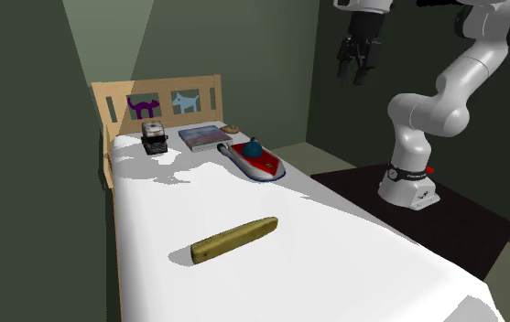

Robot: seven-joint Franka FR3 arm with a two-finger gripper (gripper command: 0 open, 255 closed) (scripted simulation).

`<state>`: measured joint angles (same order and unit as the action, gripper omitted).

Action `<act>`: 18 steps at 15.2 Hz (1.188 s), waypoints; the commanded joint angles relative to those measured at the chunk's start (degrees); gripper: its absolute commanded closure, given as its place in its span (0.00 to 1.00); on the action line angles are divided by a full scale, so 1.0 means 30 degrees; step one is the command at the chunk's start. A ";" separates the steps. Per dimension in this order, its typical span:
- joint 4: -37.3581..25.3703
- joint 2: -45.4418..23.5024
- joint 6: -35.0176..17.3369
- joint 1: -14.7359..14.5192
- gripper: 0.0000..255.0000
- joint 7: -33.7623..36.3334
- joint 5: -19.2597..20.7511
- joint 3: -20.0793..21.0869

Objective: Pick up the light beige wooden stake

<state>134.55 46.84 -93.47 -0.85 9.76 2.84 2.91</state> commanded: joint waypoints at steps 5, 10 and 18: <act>-0.0028 -0.2484 -0.2109 -0.0199 0.00 -0.0447 -0.0095 -0.0111; -0.0624 -0.5879 -0.4466 -0.0442 0.00 -0.1030 -0.0244 -0.0178; -0.2820 -1.1679 -0.7352 -0.0816 0.00 -0.1990 -0.0522 -0.0119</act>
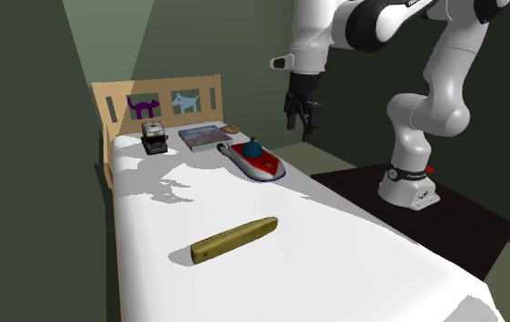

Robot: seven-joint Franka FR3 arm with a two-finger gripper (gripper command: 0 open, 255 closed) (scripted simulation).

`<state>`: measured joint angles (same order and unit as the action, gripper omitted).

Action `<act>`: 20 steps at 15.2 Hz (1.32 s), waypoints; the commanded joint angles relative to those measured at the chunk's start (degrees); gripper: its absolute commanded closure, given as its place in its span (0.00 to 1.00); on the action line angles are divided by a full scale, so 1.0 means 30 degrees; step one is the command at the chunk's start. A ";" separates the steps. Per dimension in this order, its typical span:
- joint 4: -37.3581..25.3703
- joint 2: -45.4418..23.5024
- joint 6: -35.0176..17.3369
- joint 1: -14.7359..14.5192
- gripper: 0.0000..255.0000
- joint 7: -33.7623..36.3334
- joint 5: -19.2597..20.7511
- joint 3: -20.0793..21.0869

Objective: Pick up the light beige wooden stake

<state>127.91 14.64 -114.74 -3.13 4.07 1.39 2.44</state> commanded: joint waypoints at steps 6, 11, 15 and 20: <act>-0.3200 -0.5405 -0.1577 -0.0311 0.00 -0.0788 -0.0211 0.0225; -0.5978 -0.9157 -0.2085 -0.0523 0.00 -0.1307 -0.0265 0.0455; -0.8644 -1.2209 -0.2095 -0.0727 0.00 -0.1679 -0.0233 0.0657; -1.2670 -1.6182 -0.1566 -0.1072 0.00 -0.2115 -0.0119 0.0894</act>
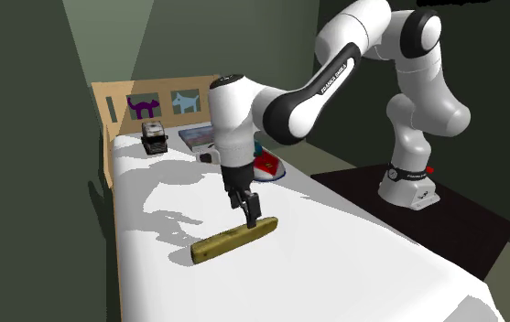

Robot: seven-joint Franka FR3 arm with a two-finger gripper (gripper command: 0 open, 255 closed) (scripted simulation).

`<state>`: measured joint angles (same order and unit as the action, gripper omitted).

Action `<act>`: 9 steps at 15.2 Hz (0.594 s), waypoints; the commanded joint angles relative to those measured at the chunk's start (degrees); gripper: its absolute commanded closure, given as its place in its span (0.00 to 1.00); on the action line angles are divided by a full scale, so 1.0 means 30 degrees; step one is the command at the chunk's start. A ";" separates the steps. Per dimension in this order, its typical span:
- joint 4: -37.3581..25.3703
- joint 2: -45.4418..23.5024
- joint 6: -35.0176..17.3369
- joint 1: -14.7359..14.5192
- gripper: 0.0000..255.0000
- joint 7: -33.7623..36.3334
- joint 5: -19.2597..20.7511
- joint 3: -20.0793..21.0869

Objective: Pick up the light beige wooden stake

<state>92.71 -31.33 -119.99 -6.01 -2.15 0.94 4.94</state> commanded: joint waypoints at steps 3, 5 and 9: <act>-0.2275 -0.2232 0.0289 -0.0246 0.00 -0.0174 0.0082 0.0116; -0.2176 -0.2498 -0.0076 -0.0255 0.00 -0.0175 0.0100 0.0102; -0.2068 -0.3082 -0.0766 -0.0276 0.00 -0.0177 0.0138 0.0071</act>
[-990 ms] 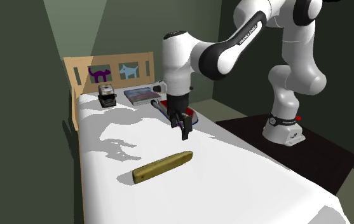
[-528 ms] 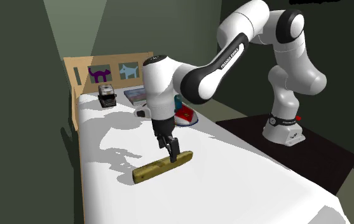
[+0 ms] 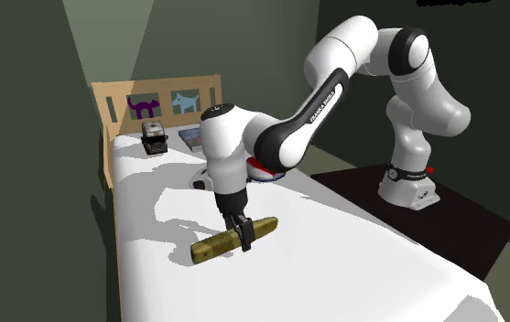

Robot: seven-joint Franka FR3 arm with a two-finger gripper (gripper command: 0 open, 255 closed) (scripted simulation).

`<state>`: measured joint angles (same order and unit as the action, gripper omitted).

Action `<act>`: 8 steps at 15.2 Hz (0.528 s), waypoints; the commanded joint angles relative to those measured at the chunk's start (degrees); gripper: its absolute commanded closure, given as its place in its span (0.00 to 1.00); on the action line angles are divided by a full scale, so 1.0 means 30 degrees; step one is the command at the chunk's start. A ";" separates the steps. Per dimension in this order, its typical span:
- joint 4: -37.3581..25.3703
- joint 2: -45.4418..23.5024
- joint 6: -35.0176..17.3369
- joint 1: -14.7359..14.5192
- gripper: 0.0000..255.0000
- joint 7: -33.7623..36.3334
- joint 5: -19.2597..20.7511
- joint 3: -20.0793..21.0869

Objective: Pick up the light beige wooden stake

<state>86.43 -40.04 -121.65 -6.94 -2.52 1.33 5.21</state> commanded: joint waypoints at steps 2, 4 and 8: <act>0.0041 -0.0262 -0.0311 0.0033 0.00 -0.0053 0.0014 -0.0024; -0.0010 -0.0321 -0.0316 0.0032 1.00 -0.0055 0.0017 -0.0026; -0.0020 -0.0326 -0.0310 0.0024 1.00 -0.0047 0.0017 -0.0024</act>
<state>86.37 -40.96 -122.55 -6.85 -2.65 1.38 5.11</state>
